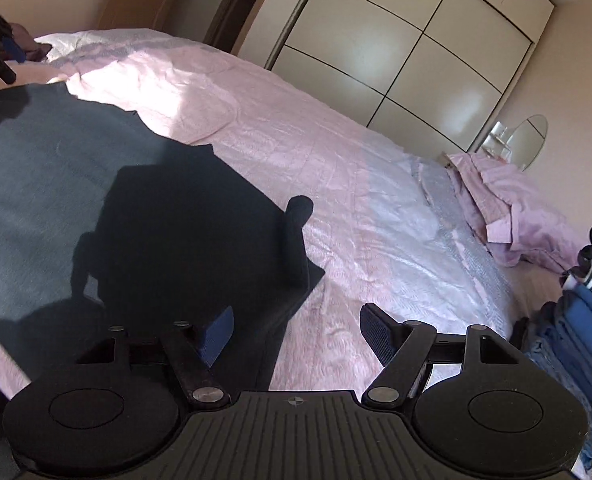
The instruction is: Fold clothes
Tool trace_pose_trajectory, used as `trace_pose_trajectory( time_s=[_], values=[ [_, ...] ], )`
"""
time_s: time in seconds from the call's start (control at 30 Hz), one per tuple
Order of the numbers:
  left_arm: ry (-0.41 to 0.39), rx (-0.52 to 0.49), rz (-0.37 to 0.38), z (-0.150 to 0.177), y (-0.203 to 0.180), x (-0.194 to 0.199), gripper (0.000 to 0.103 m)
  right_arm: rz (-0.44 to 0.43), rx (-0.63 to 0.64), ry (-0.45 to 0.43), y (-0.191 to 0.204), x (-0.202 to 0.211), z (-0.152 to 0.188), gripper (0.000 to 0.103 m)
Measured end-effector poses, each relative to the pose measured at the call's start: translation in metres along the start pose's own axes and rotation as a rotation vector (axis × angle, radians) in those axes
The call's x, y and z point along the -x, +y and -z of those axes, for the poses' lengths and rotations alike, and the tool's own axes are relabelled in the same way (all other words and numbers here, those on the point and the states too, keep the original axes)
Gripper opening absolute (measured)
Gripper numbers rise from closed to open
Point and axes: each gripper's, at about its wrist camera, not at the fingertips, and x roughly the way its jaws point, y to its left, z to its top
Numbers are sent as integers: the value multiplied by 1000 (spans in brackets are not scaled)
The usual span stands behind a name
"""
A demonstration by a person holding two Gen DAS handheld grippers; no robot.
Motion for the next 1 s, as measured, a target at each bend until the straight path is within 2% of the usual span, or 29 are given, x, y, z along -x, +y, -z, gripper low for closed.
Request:
trace_pose_trajectory(
  time_s=[0.1, 0.17, 0.2, 0.23, 0.33, 0.37, 0.4, 0.43, 0.5, 0.57, 0.67, 0.7, 0.73, 0.77, 0.8, 0.83, 0.9, 0.93, 1.0],
  values=[
    [27, 105, 70, -3, 19, -28, 51, -65, -98, 8, -17, -34, -13, 72],
    [44, 173, 117, -5, 32, -46, 29, -108, -162, 13, -29, -56, -22, 72],
    [53, 207, 140, -6, 38, -55, 4, -128, -182, 16, -34, -67, -27, 72],
    [62, 241, 163, -7, 45, -64, 2, -140, -191, 22, -37, -77, -32, 72],
    [-8, 200, 147, -4, 42, -43, 2, -189, -193, 50, -38, -100, -46, 68],
    [-38, 198, 141, -4, 43, -31, 2, -207, -208, 76, -39, -106, -49, 56],
    [-68, 199, 135, -3, 45, -19, 2, -218, -261, 72, -47, -106, -48, 10],
    [-84, 206, 128, -2, 48, -11, 2, -228, -314, 69, -54, -106, -47, 2],
    [-93, 215, 114, 2, 53, -3, 2, -228, -424, 70, -71, -108, -40, 2],
    [-46, 223, 115, 7, 53, -18, 3, -211, -535, 79, -89, -112, -28, 2],
    [14, 220, 100, 12, 51, -39, 7, -199, -555, 152, -98, -130, -17, 3],
    [27, 215, 91, 13, 50, -45, 11, -166, -555, 156, -99, -127, -16, 10],
    [28, 230, 80, 12, 52, -45, 18, -132, -551, 159, -99, -124, -16, 35],
    [20, 243, 56, 12, 56, -38, 21, -83, -514, 154, -96, -114, -20, 46],
    [9, 241, 21, 10, 58, -30, 21, -34, -477, 149, -92, -104, -24, 55],
    [-5, 232, -10, 9, 59, -19, 19, 9, -440, 142, -89, -94, -29, 55],
    [-39, 204, -26, 7, 54, 4, 19, -21, -393, 79, -76, -65, -36, 55],
    [-57, 190, -33, 6, 52, 16, 19, -74, -384, 51, -64, -51, -39, 55],
    [-80, 167, 42, 6, 35, 31, 19, -178, -364, -1, -41, -25, -42, 55]
  ],
)
